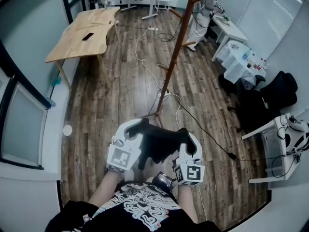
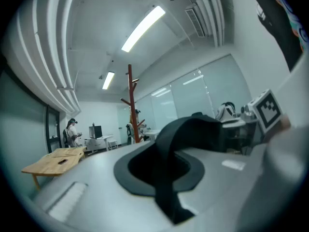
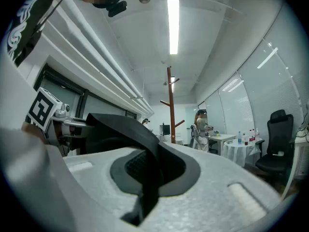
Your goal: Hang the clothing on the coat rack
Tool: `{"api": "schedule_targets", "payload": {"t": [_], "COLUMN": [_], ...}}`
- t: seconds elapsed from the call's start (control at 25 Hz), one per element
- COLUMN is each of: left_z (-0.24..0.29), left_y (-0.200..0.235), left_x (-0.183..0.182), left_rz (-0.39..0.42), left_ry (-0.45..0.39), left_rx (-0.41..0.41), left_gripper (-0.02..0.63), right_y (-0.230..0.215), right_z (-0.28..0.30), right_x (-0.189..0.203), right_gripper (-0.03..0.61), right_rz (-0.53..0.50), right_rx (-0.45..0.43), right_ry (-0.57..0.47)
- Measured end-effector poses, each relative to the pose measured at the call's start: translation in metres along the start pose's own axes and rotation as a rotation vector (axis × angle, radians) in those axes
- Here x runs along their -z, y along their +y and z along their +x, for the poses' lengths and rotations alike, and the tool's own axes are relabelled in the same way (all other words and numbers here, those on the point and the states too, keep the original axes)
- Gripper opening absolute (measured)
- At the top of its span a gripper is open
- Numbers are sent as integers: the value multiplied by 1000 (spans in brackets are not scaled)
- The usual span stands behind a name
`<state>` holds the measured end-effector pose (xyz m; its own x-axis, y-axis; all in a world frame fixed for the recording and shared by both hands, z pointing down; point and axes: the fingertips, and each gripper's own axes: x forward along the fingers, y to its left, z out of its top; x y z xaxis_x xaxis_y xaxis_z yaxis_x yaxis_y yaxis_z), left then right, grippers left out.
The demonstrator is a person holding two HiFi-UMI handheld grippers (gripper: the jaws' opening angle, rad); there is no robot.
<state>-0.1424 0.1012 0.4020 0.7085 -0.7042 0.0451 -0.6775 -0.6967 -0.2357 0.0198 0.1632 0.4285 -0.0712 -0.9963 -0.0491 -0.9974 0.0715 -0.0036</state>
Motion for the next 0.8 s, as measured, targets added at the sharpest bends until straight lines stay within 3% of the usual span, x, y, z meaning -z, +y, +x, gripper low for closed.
{"api": "schedule_targets", "payload": {"t": [0.24,0.36,0.52,0.64,0.8], "left_z": [-13,-17,-19,-16,-13], "left_y": [-17,-27,-34,-41,-48], "left_x": [-4,-4,-4,0,-11], "left_rz": [-19,-67,-73,-29,-59], "left_ry": [16,3,4,12,2], "left_rx": [-3,4,-1,9,-19], "left_gripper": [13,12,13,12,13], "right_y": [-5,-1,-5,-11,-17], "right_z": [-10,-14,-17,-21,-27], "right_x": [2,-2,-6,-11,-15], "right_gripper": [11,11,11,11,11], "right_rz": [1,0,24,23,20], "right_rx": [-11,-36,-55,-63,-83], "right_ry": [7,-14,-34,-40,-50]}}
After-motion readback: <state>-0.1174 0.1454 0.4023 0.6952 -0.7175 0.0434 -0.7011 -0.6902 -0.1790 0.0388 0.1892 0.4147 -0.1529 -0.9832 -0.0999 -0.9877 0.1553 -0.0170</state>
